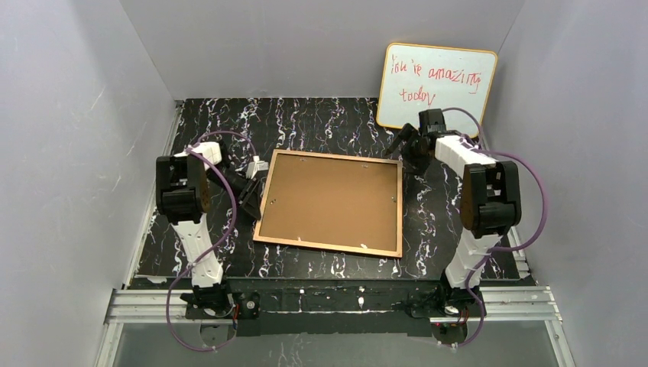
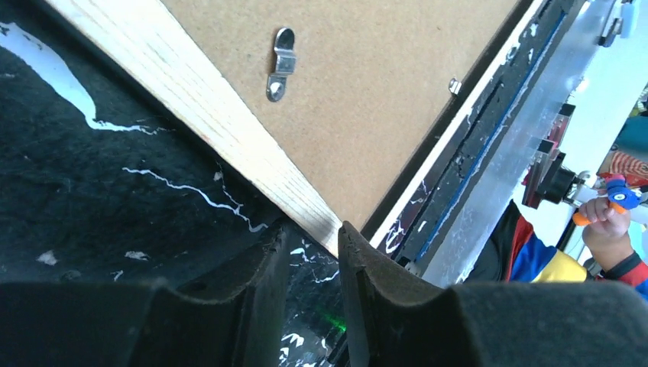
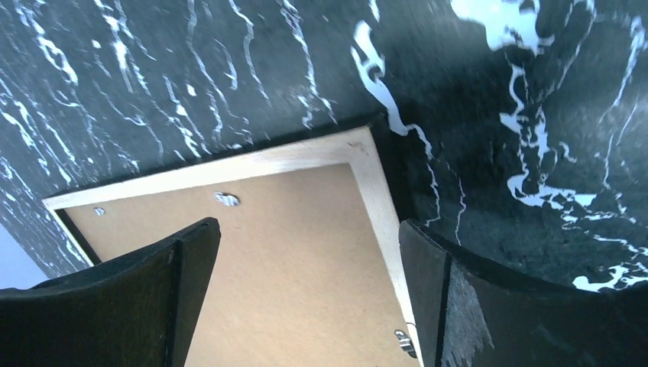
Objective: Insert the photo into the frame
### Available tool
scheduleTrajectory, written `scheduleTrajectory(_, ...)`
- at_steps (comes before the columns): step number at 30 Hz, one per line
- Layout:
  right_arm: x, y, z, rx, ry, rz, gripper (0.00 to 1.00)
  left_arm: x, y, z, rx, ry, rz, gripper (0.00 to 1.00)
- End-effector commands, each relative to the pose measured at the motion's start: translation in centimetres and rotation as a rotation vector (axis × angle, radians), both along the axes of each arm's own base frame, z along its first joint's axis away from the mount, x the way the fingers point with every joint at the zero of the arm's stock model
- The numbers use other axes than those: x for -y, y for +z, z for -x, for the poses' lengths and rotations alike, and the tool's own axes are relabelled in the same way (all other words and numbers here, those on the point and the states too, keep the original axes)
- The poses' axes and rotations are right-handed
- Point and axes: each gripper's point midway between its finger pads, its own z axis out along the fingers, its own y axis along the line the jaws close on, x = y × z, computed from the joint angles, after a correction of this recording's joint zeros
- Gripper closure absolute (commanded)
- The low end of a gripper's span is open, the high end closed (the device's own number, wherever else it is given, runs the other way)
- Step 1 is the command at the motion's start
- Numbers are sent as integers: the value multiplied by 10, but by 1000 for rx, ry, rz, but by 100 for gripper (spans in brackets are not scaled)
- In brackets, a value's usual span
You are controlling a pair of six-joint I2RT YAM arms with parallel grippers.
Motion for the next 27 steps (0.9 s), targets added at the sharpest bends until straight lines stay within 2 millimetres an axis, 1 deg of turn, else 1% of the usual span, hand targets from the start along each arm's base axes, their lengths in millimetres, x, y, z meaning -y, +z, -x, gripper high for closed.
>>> scheduleTrajectory(1, 15, 34, -11, 36, -5, 105, 7, -5, 24, -10, 29, 33, 80, 73)
scheduleTrajectory(3, 20, 55, -11, 86, -28, 124, 8, -10, 26, -25, 49, 85, 83, 73)
scheduleTrajectory(4, 18, 71, -9, 127, -31, 117, 9, -11, 25, -32, 52, 108, 86, 73)
scheduleTrajectory(5, 15, 80, -7, 155, -36, 106, 10, -10, 25, -37, 55, 124, 91, 73)
scheduleTrajectory(6, 8, 88, -4, 182, -32, 92, 11, -8, 24, -40, 51, 137, 103, 73)
scheduleTrajectory(8, -16, 99, 6, 211, 5, 56, 12, -2, 25, -45, 30, 165, 145, 72)
scheduleTrajectory(10, -52, 101, 19, 222, 62, 5, 13, 3, 26, -46, 10, 170, 180, 70)
scheduleTrajectory(14, -134, 95, 54, 198, 185, -116, 17, 6, 24, -46, 12, 175, 186, 69)
scheduleTrajectory(17, -189, 90, 75, 175, 263, -195, 23, 7, 19, -44, -3, 170, 173, 71)
scheduleTrajectory(19, -222, 86, 88, 145, 306, -252, 25, 7, 14, -43, -15, 175, 165, 73)
scheduleTrajectory(23, -276, 71, 108, 87, 388, -302, 26, 6, 3, -43, -17, 197, 122, 78)
scheduleTrajectory(24, -291, 68, 116, 77, 419, -313, 26, 5, -1, -43, -16, 205, 104, 80)
scheduleTrajectory(27, -322, 53, 125, 46, 472, -324, 27, 3, -10, -44, -17, 219, 74, 84)
